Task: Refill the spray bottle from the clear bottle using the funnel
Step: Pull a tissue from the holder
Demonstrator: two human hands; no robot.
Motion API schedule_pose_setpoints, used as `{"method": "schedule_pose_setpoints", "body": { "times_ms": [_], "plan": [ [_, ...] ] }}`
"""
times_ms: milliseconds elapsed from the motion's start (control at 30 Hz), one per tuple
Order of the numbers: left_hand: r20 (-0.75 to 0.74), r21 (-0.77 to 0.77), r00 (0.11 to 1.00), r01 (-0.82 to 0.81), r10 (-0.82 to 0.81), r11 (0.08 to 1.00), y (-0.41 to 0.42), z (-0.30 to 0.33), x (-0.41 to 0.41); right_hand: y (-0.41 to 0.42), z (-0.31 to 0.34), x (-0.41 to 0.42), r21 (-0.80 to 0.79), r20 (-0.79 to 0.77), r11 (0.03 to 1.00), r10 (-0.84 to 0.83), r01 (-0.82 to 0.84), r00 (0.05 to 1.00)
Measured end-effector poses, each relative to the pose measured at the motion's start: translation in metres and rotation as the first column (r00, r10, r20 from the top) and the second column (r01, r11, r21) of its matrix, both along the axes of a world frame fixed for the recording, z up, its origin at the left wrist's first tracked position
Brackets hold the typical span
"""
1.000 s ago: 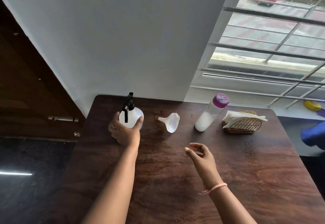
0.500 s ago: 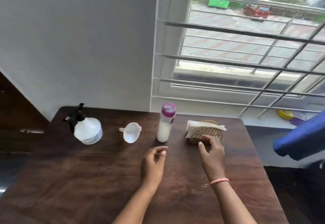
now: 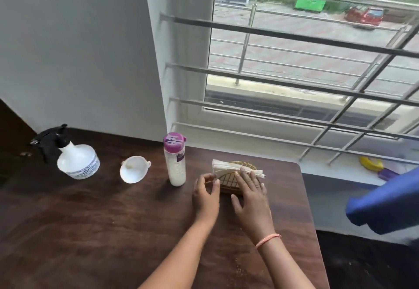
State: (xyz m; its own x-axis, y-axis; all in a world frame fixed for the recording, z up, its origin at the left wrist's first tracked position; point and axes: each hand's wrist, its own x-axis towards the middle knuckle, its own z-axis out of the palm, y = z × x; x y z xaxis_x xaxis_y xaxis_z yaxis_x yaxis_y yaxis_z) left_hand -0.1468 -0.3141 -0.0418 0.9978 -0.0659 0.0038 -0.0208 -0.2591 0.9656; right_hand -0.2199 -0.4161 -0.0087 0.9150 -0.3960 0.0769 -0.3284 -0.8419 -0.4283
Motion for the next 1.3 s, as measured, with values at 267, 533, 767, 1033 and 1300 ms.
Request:
{"method": "schedule_pose_setpoints", "body": {
  "times_ms": [267, 533, 767, 1033, 1300],
  "plan": [
    [-0.036, -0.032, 0.998, -0.058, 0.056, 0.998, -0.004, 0.004, 0.008, -0.008, 0.004, 0.000, 0.048, 0.029, 0.998, 0.036, -0.037, 0.999],
    [-0.011, 0.105, 0.998, -0.065, 0.067, 0.992, -0.004, 0.006, 0.014, -0.009, 0.009, -0.002, 0.061, 0.022, 0.997, 0.038, -0.039, 0.999],
    [-0.118, -0.057, 0.991, -0.068, 0.061, 0.996, -0.012, -0.002, 0.012, -0.011, 0.011, -0.001, 0.058, 0.043, 0.998, 0.008, -0.011, 0.999],
    [-0.087, -0.050, 0.996, -0.026, 0.022, 0.998, -0.007, -0.001, 0.020, -0.013, 0.009, -0.003, 0.012, 0.031, 1.000, 0.014, -0.014, 0.999],
    [0.033, 0.066, 0.999, -0.043, 0.041, 0.997, -0.005, 0.006, 0.028, -0.013, 0.014, -0.002, -0.007, 0.005, 1.000, 0.005, -0.005, 1.000]
  ]
}}
